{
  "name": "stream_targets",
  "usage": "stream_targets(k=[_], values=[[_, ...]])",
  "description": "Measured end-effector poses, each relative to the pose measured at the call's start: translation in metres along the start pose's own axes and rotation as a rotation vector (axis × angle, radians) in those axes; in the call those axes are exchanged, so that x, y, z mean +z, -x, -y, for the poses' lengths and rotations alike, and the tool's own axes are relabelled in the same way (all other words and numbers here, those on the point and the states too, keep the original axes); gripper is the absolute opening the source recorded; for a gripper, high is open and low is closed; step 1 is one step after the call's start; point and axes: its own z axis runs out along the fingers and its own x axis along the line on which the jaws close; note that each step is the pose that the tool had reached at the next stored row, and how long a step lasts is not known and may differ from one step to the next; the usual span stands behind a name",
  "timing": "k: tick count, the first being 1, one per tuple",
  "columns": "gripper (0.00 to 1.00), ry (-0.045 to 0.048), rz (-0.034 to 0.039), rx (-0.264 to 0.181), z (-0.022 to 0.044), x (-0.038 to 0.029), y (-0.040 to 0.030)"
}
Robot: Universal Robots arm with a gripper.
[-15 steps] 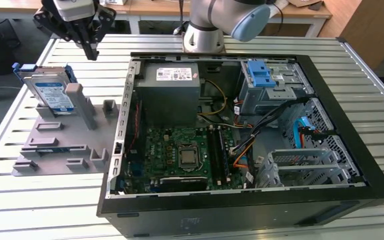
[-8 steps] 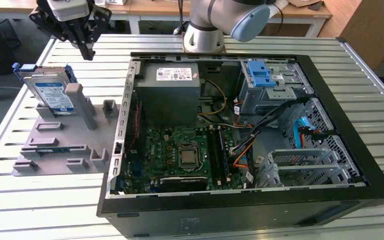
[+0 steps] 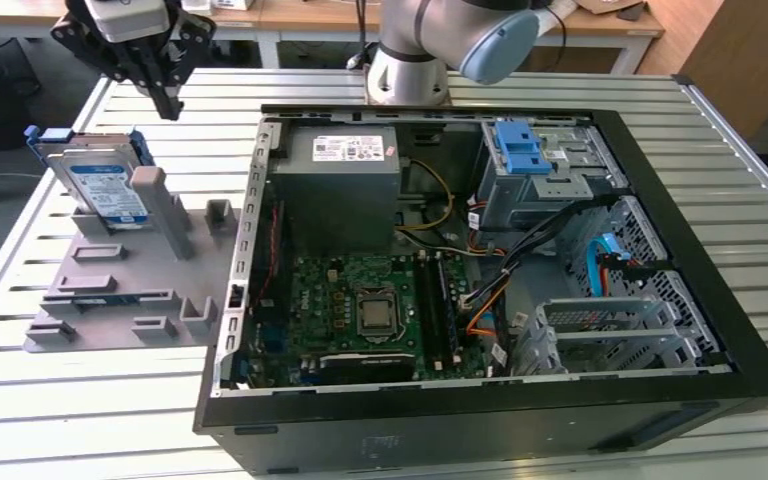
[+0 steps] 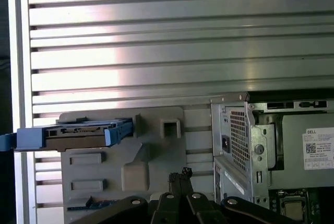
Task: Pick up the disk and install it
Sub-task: 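Reach for the disk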
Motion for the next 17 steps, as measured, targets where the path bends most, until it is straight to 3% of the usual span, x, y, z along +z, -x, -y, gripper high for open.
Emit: stream_targets(k=[17], values=[[0.11,0.0000,0.0000,0.000,-0.0034,0.0016,-0.0272]])
